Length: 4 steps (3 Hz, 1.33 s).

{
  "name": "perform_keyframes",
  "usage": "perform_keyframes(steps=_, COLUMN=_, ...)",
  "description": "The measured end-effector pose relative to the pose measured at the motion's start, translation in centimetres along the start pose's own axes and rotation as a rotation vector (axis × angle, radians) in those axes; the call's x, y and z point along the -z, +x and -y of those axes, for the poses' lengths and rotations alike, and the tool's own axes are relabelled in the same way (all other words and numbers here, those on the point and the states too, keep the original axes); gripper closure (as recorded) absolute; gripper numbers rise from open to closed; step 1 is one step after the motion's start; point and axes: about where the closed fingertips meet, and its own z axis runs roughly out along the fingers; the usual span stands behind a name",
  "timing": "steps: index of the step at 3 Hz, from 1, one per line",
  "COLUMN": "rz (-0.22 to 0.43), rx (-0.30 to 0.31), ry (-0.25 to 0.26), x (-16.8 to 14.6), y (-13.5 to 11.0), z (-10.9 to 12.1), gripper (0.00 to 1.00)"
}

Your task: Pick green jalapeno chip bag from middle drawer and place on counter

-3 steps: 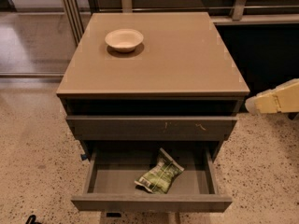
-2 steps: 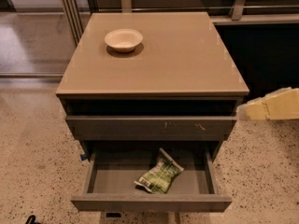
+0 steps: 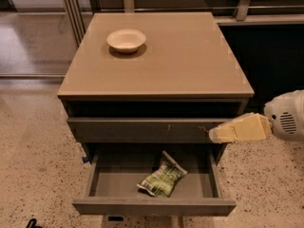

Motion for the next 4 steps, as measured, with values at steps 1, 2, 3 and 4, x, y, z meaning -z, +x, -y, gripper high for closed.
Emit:
perform_keyframes(steps=1, rz=-0.054, rx=-0.031, ry=0.032, x=-4.4, y=2.6, z=0.1, gripper=0.00)
perform_keyframes(steps=2, rz=-0.051, rx=-0.042, ry=0.028, x=-4.5, y=2.9, z=0.0, gripper=0.00)
perform_keyframes(steps=3, rz=-0.043, rx=-0.101, ry=0.015, x=-7.1, y=4.3, z=0.0, gripper=0.00)
perform_keyframes(steps=4, rz=-0.037, rx=-0.156, ry=0.000, x=-10.3, y=5.6, z=-0.1, gripper=0.00)
